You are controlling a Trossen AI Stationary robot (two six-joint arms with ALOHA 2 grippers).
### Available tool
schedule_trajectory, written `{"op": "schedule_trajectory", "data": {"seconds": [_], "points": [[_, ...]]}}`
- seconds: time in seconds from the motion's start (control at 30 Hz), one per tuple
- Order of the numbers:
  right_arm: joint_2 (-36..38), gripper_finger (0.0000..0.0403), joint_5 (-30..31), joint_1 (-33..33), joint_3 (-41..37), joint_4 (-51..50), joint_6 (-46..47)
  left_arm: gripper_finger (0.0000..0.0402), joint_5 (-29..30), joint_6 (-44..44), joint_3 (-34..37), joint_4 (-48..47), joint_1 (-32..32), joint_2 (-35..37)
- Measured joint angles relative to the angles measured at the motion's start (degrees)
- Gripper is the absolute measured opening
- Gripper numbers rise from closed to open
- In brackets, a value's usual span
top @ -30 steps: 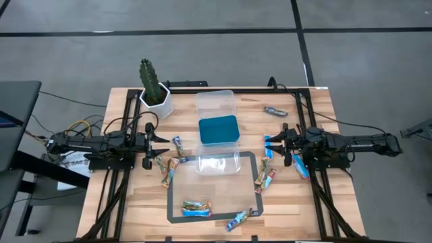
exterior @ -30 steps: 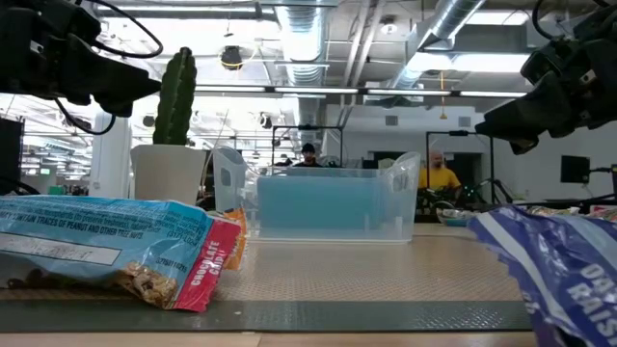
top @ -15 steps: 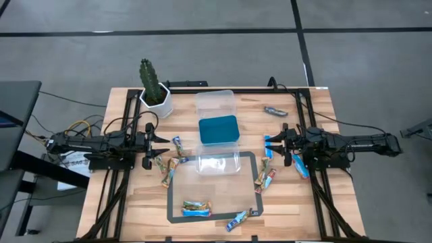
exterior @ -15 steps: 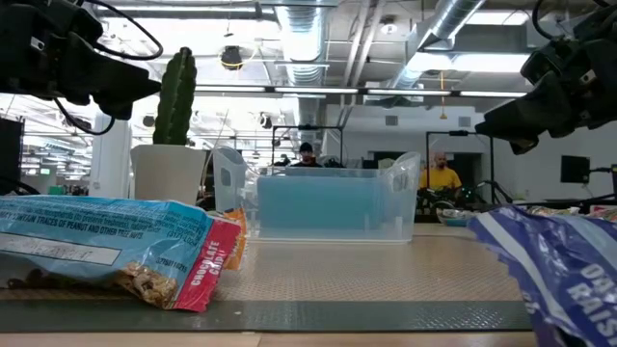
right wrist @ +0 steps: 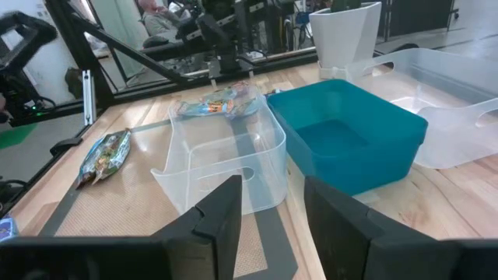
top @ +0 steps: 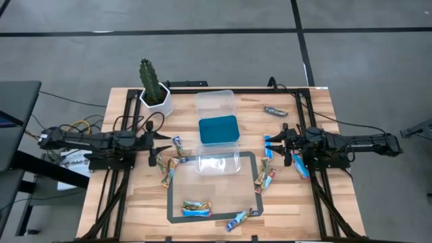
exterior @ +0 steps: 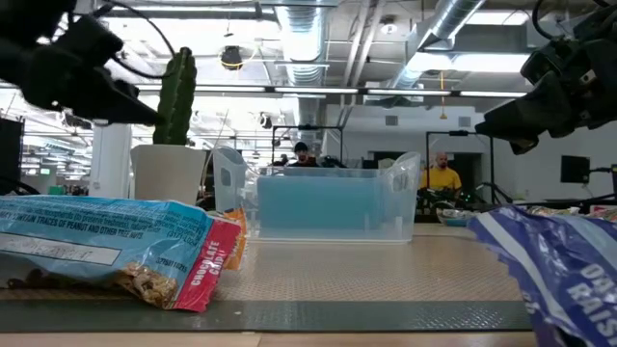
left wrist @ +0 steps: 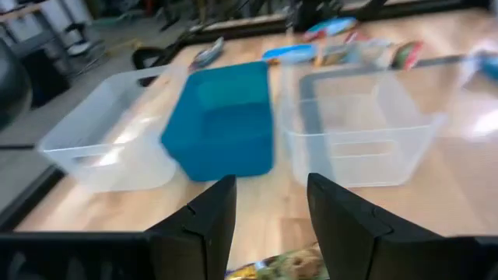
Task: Pick and place Granola Bars by type
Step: Put the blue granola bar into the bottom transparent bin
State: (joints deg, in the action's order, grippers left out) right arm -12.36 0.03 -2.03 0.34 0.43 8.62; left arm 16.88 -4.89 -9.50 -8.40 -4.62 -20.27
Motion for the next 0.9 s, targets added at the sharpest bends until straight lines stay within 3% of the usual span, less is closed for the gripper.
{"op": "schedule_trajectory", "data": {"seconds": [0.43, 0.9], "points": [[0.00, 0.0133, -0.02, 0.00, 0.00, 0.02, 0.00, 0.0153, 5.54, -12.24, -14.75, -3.11, 0.00, -32.68], [0.00, 0.0133, 0.01, -0.01, 0.00, 0.01, -0.02, 0.0153, 16.50, -18.37, -24.73, -16.67, -1.15, -54.43]]}}
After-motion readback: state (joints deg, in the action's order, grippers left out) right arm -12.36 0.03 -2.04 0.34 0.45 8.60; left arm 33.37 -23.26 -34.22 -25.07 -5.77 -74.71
